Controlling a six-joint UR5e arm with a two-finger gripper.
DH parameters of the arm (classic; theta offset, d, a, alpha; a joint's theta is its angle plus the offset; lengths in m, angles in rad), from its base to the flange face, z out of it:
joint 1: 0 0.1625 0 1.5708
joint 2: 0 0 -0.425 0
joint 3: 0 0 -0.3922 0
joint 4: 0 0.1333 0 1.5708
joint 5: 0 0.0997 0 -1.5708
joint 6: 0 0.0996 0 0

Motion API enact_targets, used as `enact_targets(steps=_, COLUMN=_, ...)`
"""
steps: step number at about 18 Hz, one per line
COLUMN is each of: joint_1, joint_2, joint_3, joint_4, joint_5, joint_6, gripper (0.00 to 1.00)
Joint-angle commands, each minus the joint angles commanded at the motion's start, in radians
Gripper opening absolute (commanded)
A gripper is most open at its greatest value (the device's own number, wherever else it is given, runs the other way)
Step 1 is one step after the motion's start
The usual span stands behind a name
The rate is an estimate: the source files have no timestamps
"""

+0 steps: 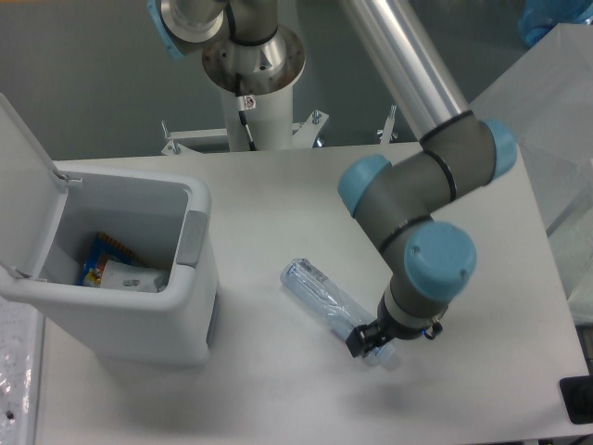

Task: Place the trash in the trash can

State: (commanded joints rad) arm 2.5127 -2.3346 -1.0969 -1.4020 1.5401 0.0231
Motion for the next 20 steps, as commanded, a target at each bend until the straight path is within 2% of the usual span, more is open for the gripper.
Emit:
enact_targets(steps=3, joint_1=0.0, joint_2=-0.029, joint_3=0.023, joint_4=-0.002, joint_5=0.005, joint_6=-0.046, gripper=1.0)
enact_targets(steps=5, joint_1=0.0, joint_2=-0.061, joint_3=0.049, joint_4=-0.003, joint_5=0.049, joint_6=-0.095, gripper=1.0)
enact_targets(steps=12, joint_1=-0.008, joint_2=-0.08, joint_3=0.04, joint_4=-0.002, joint_5=0.074, joint_6=-0.126, gripper=1.0)
enact_targets(steps=14, joint_1=-0.009, joint_2=-0.081, joint_3=0.034, joint_4=-0.002, joint_5=0.074, joint_6=-0.129, gripper=0.92)
enact_targets(steps=17, joint_1=-0.011, joint_2=-0.08, joint_3=0.022, joint_4=0.0, joint_5=0.074, joint_6=-0.129, gripper=0.7)
enact_targets(steps=20, joint_1=-0.014, joint_2=-0.083, joint_3=0.022, joint_4=0.008, joint_5=0.075, joint_6=-0.144, gripper=0.58)
